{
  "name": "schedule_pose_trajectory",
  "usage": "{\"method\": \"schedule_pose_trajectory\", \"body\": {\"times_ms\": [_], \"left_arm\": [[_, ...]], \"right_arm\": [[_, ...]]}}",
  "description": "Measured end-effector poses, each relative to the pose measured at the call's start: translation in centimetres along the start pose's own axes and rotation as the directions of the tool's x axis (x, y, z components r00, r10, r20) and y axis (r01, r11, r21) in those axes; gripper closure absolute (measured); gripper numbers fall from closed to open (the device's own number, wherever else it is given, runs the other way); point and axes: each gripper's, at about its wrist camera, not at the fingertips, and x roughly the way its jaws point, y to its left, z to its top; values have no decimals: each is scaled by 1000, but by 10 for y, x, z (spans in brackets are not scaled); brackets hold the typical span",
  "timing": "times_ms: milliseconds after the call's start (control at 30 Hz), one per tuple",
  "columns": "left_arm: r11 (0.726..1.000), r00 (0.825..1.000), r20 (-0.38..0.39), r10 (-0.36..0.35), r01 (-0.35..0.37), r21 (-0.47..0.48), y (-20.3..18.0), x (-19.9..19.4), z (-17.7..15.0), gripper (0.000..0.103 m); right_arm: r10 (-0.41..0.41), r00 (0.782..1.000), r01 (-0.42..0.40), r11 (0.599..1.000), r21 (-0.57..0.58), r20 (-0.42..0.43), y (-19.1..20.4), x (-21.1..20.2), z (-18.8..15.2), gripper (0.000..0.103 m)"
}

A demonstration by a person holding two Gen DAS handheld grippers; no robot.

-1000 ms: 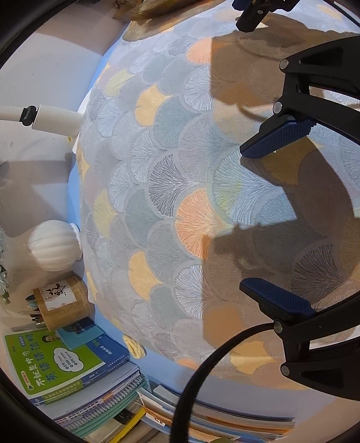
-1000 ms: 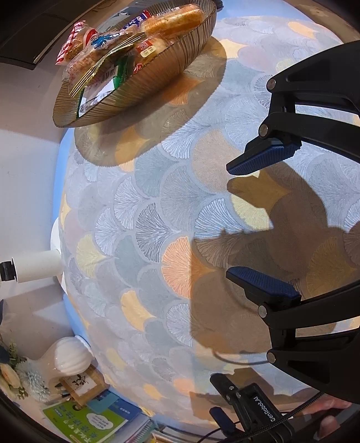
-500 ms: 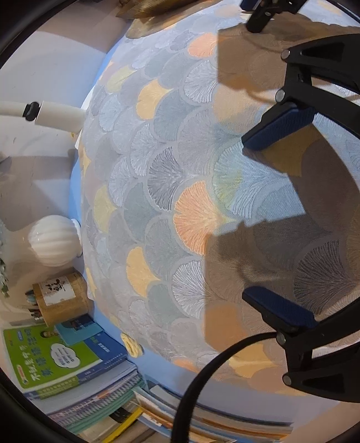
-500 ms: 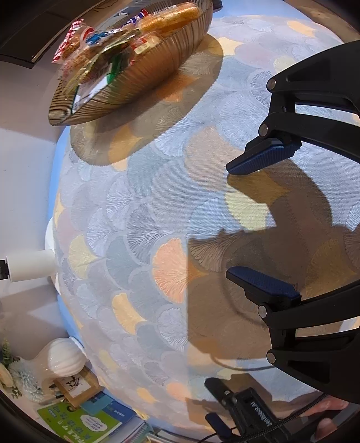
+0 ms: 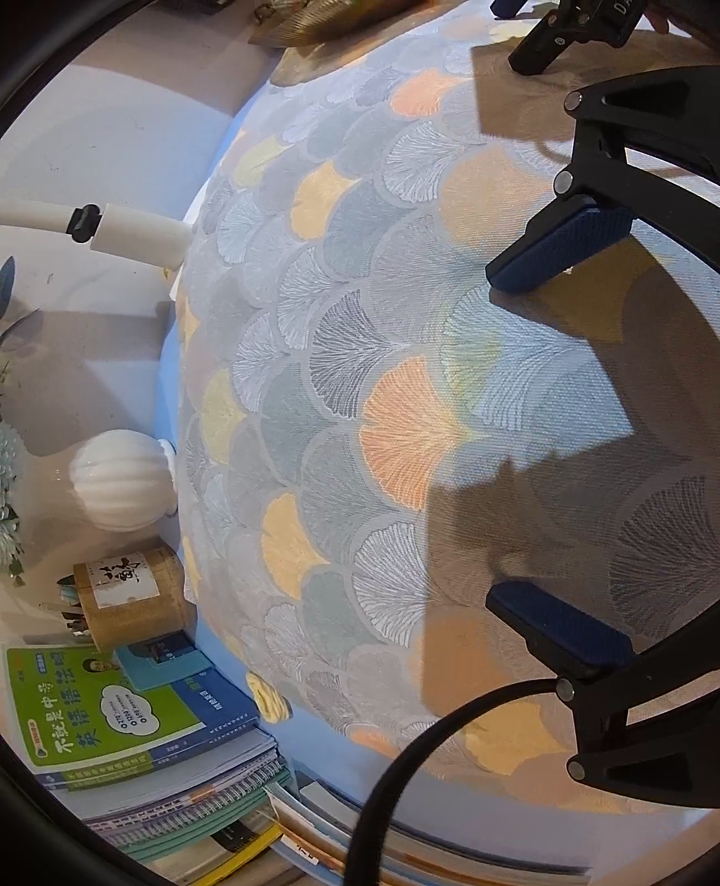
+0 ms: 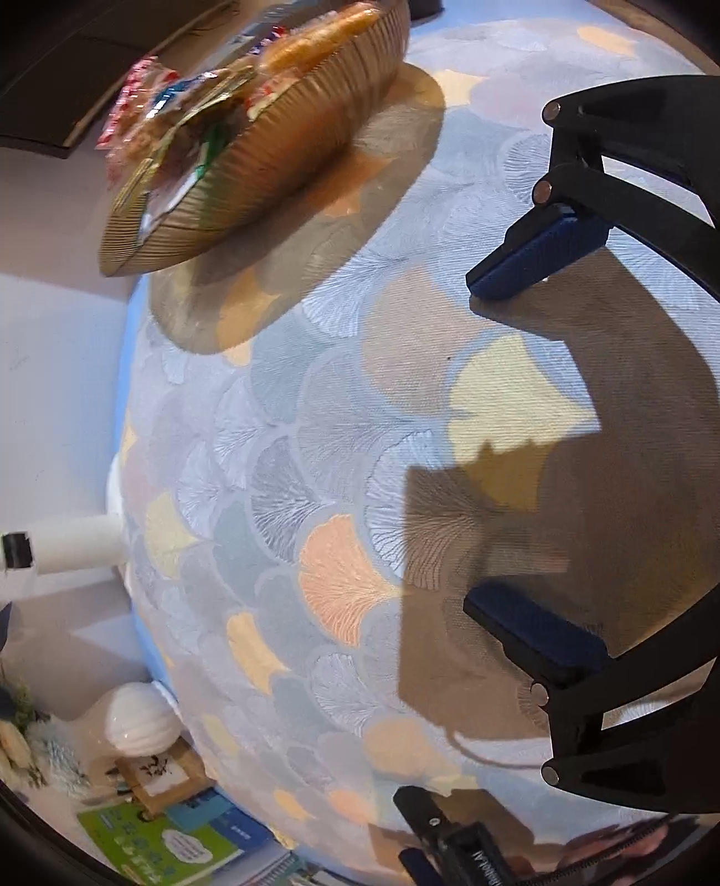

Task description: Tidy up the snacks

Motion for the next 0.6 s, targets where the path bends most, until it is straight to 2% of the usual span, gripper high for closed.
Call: {"method": "schedule_pose_trajectory", "body": {"times_ms": [433, 600], "left_arm": [[1000, 1000, 8, -3, 3, -3, 0, 0, -2, 0], [1000, 1000, 9, -8, 8, -1, 2, 0, -2, 0]], "right_arm": [[-19, 1000, 18, 1000, 6, 21, 1, 0, 2, 0], [-20, 998, 18, 999, 29, 62, 0, -4, -6, 0]]}}
